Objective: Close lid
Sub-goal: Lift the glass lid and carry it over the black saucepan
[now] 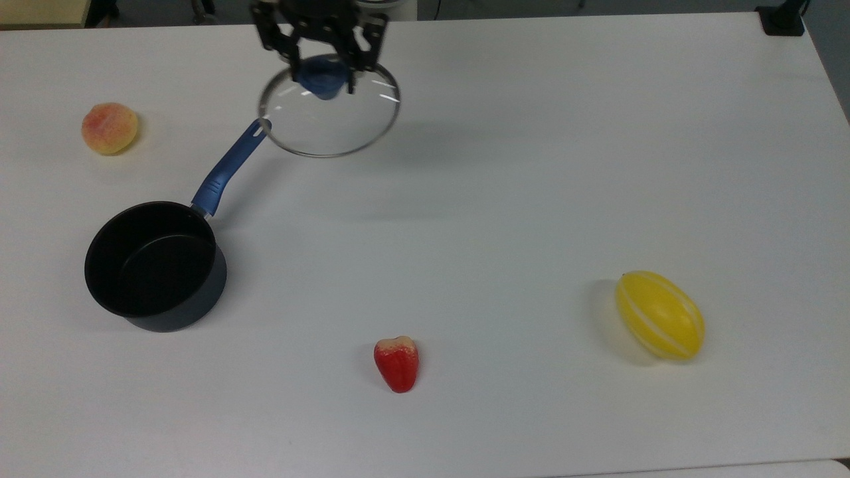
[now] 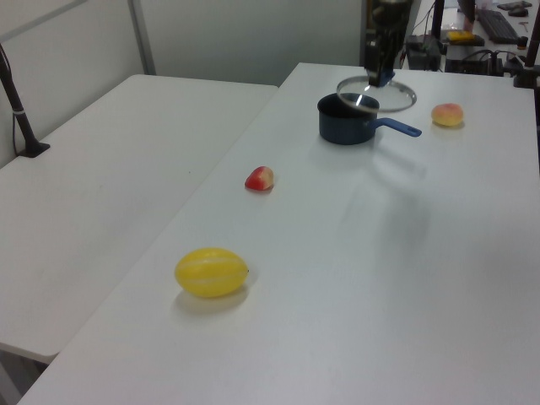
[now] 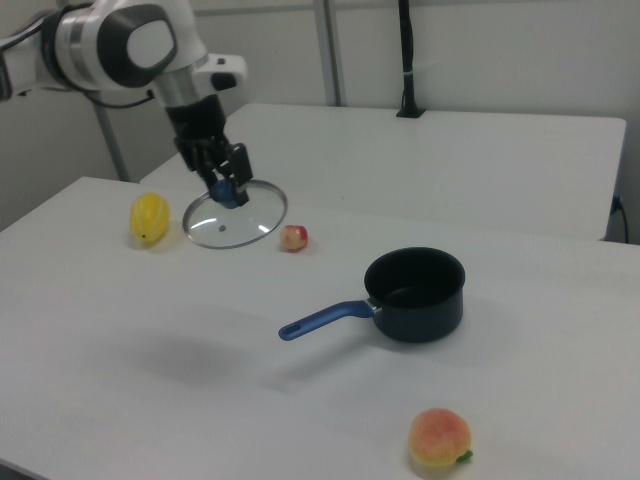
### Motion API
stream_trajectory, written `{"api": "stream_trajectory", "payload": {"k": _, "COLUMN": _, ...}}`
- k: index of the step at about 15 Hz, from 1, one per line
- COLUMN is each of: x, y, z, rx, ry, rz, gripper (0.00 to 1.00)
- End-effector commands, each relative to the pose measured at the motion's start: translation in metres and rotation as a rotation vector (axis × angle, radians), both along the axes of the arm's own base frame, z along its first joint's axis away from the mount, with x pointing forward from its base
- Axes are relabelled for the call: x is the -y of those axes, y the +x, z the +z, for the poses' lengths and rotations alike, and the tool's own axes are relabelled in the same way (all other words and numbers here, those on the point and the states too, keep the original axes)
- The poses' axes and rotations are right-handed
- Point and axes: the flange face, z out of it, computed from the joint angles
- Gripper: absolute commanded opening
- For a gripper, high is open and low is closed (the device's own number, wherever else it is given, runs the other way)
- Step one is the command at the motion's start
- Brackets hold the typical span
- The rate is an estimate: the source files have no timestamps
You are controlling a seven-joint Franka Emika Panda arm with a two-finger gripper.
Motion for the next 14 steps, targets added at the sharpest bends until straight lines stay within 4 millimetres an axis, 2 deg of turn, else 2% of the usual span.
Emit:
{"api": "stream_trajectory", "payload": {"k": 1, "x": 0.052, "y": 0.026, "z": 0.016, "rx": 0.011, "ry": 0.024, "rz": -0.105, "gripper": 0.0}}
{"api": "stream_trajectory", "payload": {"k": 4, "x": 0.081, "y": 0.048, "z": 0.009, "rx": 0.03, "ry": 0.021, "rz": -0.144, "gripper": 0.0}}
{"api": "stream_trajectory", "payload": {"k": 7, "x": 0.109, "y": 0.069, "z": -0.009, "rx": 0.047, "ry": 0.011, "rz": -0.176, "gripper": 0.0}}
{"api": "stream_trajectory", "payload": {"k": 9, "x": 0.13, "y": 0.086, "z": -0.034, "rx": 0.079, "ry": 0.007, "rz": -0.191, "gripper": 0.0}}
{"api": "stream_trajectory", "payload": {"k": 14, "x": 0.161, "y": 0.1, "z": -0.063, "rx": 0.122, "ry": -0.037, "rz": -0.218, "gripper": 0.0}}
